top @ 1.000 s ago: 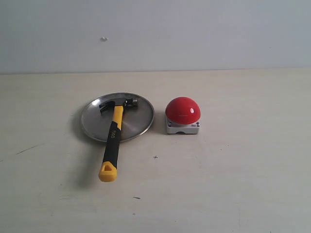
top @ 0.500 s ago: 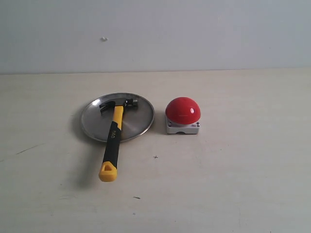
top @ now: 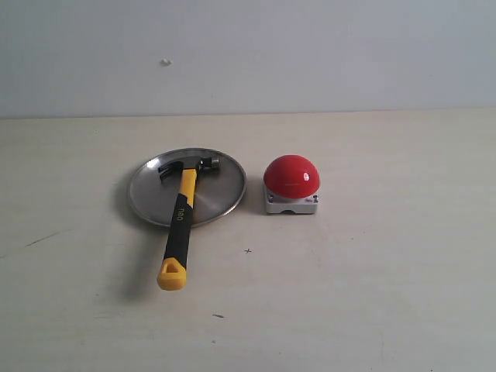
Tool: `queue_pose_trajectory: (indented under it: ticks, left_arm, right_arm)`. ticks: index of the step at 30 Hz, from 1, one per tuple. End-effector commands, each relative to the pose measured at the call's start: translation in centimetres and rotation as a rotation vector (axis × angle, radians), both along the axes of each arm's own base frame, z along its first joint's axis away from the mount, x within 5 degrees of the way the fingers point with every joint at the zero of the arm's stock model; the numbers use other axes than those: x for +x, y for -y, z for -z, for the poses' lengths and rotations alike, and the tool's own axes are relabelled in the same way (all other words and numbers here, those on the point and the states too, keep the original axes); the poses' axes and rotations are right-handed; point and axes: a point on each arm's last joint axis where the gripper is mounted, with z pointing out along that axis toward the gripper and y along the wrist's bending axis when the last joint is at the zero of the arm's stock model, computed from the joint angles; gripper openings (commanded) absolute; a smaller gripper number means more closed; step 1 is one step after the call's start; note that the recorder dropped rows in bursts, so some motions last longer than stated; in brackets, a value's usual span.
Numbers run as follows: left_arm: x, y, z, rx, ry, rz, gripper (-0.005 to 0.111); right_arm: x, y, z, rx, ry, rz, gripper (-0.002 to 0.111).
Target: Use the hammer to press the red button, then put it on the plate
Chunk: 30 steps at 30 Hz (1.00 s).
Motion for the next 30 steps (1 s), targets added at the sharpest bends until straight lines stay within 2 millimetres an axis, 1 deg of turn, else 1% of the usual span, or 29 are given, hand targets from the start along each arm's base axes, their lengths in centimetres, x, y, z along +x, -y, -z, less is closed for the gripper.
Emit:
queue_pose_trajectory:
  ticks: [1, 4, 8, 30]
  left_arm:
    - [-0.05, -0.08, 0.19, 0.012, -0.012, -0.008, 0.000]
    - [-0.08, -0.19, 0.49, 0.053, -0.046, -0.016, 0.000]
    - [-0.11, -0.27, 0.71, 0.054, -0.071, -0.024, 0.000]
    - [-0.11, -0.27, 0.71, 0.054, -0.071, -0.024, 0.000]
  right_arm:
    - [-0.01, -0.01, 0.02, 0.003, 0.010, -0.002, 0.000]
    - [-0.01, -0.01, 0.02, 0.003, 0.010, -0.002, 0.000]
    - [-0.01, -0.01, 0.02, 0.003, 0.010, -0.002, 0.000]
    - [-0.01, -0.01, 0.02, 0.003, 0.010, -0.002, 0.000]
